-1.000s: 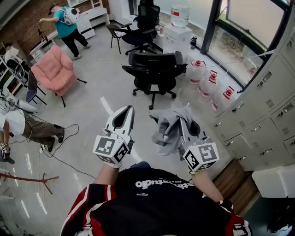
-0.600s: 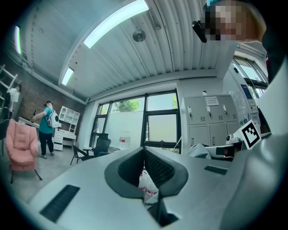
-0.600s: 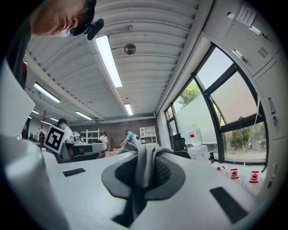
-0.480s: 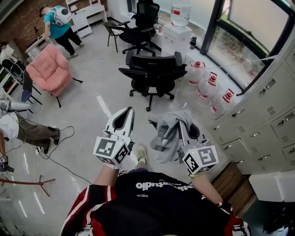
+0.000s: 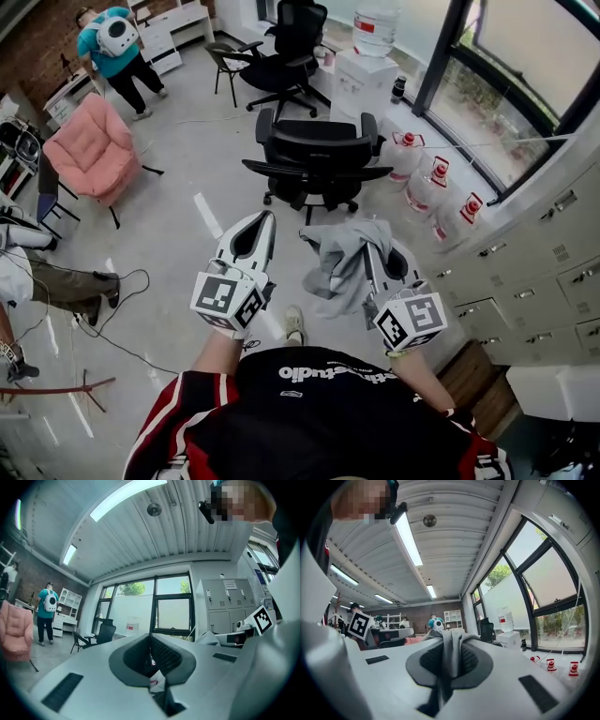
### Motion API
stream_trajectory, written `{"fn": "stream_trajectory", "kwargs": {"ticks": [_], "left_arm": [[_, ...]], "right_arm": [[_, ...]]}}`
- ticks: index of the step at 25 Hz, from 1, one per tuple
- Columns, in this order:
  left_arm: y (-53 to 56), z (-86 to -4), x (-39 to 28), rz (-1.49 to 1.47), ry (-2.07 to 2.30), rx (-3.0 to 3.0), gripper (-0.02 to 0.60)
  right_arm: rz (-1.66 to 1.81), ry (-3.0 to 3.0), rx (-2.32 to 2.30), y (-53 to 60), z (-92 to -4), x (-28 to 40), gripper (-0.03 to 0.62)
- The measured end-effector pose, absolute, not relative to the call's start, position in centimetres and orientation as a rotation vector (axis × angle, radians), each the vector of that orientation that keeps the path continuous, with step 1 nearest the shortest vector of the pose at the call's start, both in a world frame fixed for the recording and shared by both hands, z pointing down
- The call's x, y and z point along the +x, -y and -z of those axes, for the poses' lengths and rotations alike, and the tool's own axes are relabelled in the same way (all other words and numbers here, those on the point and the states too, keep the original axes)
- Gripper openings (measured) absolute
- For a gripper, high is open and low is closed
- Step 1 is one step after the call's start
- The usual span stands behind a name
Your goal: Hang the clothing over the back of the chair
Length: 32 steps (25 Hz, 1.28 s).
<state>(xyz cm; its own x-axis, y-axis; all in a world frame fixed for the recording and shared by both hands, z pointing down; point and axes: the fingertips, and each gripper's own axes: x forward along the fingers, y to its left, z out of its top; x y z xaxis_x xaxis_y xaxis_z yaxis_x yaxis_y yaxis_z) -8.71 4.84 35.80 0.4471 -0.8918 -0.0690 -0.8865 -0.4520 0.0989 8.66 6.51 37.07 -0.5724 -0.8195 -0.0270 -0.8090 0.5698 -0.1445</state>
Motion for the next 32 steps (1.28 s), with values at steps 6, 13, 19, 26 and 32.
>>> {"fn": "stream_trajectory", "kwargs": {"ticks": [6,13,19,26,32], "left_arm": [[2.6,-34.3,-11.7,0.180,1.594,2.647,0.025],[9.6,-33.5,-15.3,0.200,1.574,2.656,0.024],[13.6,-34.2,-17.4,0.202,1.553,2.669,0.023],[15.1,-35.3,-17.4,0.213,1.517,2.664,0.023],[15.9,-36.0,-16.9,0.206,1.498,2.668,0.023]], "right_arm": [[0.167,-2.693,-1.424,0.8,-35.3,5.4,0.025],[0.153,-2.684,-1.449,8.0,-34.5,1.8,0.025],[0.141,-2.660,-1.493,11.3,-34.7,0.0,0.025],[0.142,-2.661,-1.509,13.0,-35.3,-0.5,0.025],[0.124,-2.678,-1.484,14.0,-35.4,-0.8,0.025]]}}
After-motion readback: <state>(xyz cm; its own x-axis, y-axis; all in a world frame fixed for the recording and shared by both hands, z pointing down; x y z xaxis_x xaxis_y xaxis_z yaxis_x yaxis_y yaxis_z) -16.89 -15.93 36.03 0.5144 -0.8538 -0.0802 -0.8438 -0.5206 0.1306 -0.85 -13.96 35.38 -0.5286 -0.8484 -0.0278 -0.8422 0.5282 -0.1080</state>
